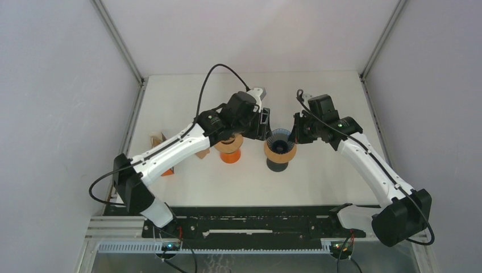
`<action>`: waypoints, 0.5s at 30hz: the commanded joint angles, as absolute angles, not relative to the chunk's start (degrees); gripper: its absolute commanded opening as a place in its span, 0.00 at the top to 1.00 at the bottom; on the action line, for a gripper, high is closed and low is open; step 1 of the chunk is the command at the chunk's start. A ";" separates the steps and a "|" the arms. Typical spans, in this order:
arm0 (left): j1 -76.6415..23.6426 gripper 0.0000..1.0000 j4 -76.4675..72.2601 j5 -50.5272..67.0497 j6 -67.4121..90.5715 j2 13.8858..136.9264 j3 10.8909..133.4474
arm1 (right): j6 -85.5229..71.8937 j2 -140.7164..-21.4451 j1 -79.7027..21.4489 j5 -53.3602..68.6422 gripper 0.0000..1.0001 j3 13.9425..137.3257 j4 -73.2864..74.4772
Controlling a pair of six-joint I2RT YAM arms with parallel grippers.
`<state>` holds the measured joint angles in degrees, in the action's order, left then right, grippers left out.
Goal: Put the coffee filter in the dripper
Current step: Place the coffee dripper in the dripper holder.
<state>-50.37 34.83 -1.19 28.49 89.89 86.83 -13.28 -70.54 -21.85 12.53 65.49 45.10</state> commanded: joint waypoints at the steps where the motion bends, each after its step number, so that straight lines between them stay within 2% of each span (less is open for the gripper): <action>1: -50.69 0.39 33.76 0.13 28.22 91.45 90.39 | -12.13 -71.03 -21.53 12.30 1.00 65.48 44.11; 12: -50.73 0.48 35.91 1.71 28.05 95.19 91.26 | -12.14 -73.07 -21.10 13.16 1.00 64.35 44.95; 15: -50.76 0.53 36.63 1.76 27.87 96.05 91.75 | -12.04 -73.36 -21.02 13.16 1.00 64.12 45.22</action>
<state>-50.41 36.01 0.67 28.47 95.42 87.66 -13.30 -71.99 -21.34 14.06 65.47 43.90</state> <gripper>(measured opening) 0.502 0.034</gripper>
